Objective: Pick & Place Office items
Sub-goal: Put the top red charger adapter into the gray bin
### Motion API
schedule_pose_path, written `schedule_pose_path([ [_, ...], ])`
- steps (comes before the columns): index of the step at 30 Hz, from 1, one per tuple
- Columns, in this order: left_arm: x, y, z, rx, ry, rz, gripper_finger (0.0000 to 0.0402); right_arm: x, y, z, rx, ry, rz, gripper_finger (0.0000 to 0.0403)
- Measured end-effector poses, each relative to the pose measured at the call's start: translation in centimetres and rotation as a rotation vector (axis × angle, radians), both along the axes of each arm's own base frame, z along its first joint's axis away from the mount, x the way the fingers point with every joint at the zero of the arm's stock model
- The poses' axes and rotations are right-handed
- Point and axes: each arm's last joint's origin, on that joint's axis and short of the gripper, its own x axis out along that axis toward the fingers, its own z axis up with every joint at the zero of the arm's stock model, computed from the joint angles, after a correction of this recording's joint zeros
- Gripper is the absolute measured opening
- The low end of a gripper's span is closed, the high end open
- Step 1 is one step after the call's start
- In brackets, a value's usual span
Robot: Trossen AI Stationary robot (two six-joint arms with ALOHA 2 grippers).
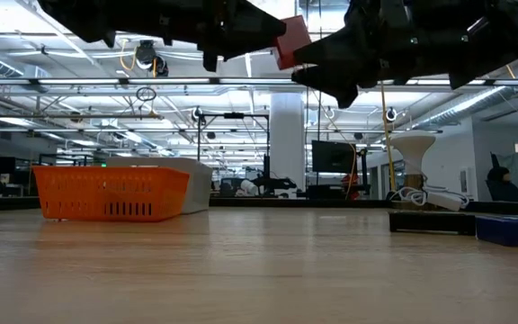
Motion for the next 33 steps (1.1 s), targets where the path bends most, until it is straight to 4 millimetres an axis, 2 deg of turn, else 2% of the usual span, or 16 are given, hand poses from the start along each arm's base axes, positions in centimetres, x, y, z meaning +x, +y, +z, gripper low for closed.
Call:
schedule_pose_path([
  [6, -1.0, 0.2, 1.5, 0.011, -0.007, 0.079, 0.012, -1.3, -0.1, 1.3, -0.013, 0.055, 0.001, 0.024],
  [15, -4.3, 0.6, 4.2, 0.025, 0.084, 0.136, 0.012, -2.9, -0.2, 2.5, -0.041, 0.093, 0.002, 0.0242],
  [19, -5.7, 0.7, 4.6, 0.04, 0.128, 0.197, 0.012, -3.0, -0.2, 2.4, -0.042, 0.103, 0.003, 0.0242],
  [25, -8.1, 1.5, 3.4, 0.027, 0.141, 0.305, 0.012, -3.0, -0.2, 2.4, -0.05, 0.109, 0.003, 0.0242],
  [33, -11.7, 3.2, -0.5, -0.076, 0.152, 0.456, 0.012, -3.0, -0.2, 2.4, -0.05, 0.107, 0.003, 0.0242],
])
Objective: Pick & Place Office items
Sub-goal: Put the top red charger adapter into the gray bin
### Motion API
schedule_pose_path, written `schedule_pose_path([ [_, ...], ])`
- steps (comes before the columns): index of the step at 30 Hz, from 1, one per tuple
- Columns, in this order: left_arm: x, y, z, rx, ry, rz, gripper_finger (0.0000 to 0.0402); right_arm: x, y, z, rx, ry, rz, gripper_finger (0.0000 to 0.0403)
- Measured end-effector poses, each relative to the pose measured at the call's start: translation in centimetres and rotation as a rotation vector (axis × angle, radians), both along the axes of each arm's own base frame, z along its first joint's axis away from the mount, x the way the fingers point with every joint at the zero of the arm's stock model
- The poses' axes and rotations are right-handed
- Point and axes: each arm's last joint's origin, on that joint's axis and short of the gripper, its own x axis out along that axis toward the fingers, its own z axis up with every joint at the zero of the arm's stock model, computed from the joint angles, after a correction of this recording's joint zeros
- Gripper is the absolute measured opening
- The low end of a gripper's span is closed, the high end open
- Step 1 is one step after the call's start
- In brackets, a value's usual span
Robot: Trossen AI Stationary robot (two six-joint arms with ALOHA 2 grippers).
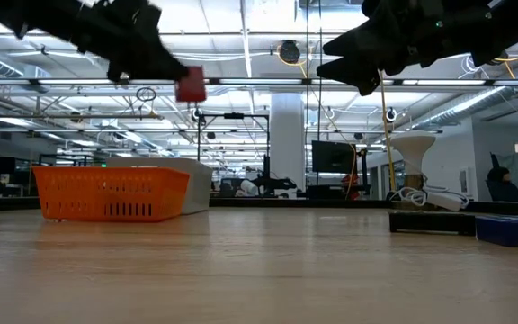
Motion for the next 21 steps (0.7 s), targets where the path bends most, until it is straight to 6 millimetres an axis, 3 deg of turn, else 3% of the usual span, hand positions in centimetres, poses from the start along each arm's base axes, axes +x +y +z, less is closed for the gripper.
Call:
schedule_pose_path([
  [13, -4.3, 2.6, -8.1, -0.233, -0.096, 0.158, 0.012, 0.0, 0.0, 0.0, 0.0, -0.005, 0.0, 0.0242],
  [21, -4.6, 3.0, -9.5, -0.336, -0.096, 0.138, 0.012, 0.0, 0.0, 0.1, 0.001, -0.009, 0.0, 0.0242],
])
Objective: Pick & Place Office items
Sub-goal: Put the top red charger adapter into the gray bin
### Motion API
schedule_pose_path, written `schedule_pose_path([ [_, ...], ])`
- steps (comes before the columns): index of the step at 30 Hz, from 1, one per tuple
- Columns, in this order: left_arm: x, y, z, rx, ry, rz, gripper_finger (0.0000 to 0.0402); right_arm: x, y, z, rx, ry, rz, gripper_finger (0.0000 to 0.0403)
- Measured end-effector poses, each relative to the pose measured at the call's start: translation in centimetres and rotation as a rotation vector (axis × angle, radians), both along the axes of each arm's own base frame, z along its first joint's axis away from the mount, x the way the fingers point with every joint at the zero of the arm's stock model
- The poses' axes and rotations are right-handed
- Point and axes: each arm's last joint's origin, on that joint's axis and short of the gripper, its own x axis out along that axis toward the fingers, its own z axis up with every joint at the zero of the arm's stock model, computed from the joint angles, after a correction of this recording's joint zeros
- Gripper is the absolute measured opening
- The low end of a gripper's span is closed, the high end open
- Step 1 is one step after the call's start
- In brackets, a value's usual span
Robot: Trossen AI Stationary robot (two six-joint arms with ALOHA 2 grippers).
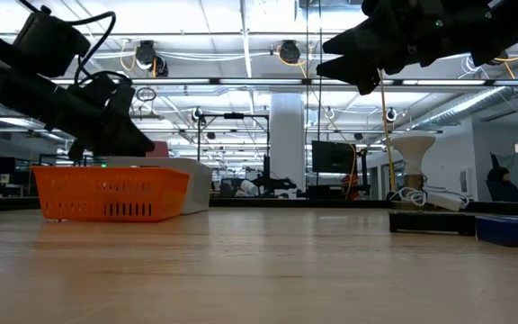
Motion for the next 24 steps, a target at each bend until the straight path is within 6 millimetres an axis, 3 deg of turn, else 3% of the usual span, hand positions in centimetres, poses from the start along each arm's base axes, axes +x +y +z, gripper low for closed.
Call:
schedule_pose_path([
  [24, 0.3, 0.6, -1.4, -0.136, 0.038, -0.059, 0.0128, 0.0, 0.0, 0.0, 0.0, 0.001, 0.0, 0.0242],
])
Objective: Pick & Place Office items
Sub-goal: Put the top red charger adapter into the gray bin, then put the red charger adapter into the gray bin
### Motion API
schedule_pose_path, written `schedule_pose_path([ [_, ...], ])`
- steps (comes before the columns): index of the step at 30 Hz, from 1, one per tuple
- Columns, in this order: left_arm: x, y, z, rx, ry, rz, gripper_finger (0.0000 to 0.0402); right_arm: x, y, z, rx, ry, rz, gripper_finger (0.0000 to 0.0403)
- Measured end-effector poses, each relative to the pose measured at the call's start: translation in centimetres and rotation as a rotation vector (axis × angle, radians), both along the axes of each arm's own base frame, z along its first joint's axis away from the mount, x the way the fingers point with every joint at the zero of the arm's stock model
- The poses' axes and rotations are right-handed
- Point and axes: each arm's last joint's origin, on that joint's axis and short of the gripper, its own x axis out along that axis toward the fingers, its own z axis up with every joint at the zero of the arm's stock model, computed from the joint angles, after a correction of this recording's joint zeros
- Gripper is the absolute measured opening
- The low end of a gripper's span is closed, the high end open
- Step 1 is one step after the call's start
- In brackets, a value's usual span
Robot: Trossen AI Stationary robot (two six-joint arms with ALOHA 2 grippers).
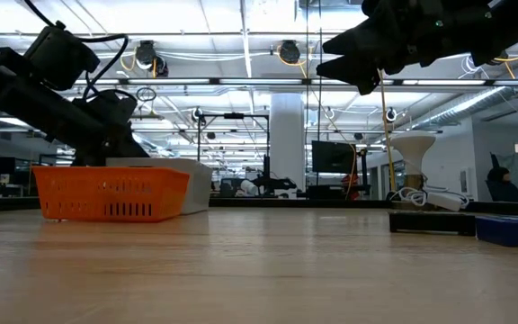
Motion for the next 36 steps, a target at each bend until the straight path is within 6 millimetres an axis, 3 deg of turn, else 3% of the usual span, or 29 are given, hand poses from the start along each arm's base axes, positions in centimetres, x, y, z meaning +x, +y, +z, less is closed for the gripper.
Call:
schedule_pose_path([
  [6, 0.0, 0.0, 0.0, 0.0, 0.0, -0.001, 0.015, 0.0, 0.0, 0.0, 0.0, 0.0, 0.0, 0.0242],
  [19, 0.1, 0.0, 0.2, 0.006, -0.019, -0.003, 0.0155, 0.0, 0.0, 0.0, 0.0, 0.001, 0.0, 0.0242],
  [30, 0.5, 0.1, 1.4, 0.028, -0.156, -0.007, 0.0156, 0.0, 0.0, -0.2, -0.001, 0.02, 0.0, 0.0242],
  [36, 0.9, -0.2, 2.2, 0.008, -0.241, -0.104, 0.0157, 0.0, 0.0, -0.3, -0.002, 0.032, 0.0, 0.0242],
])
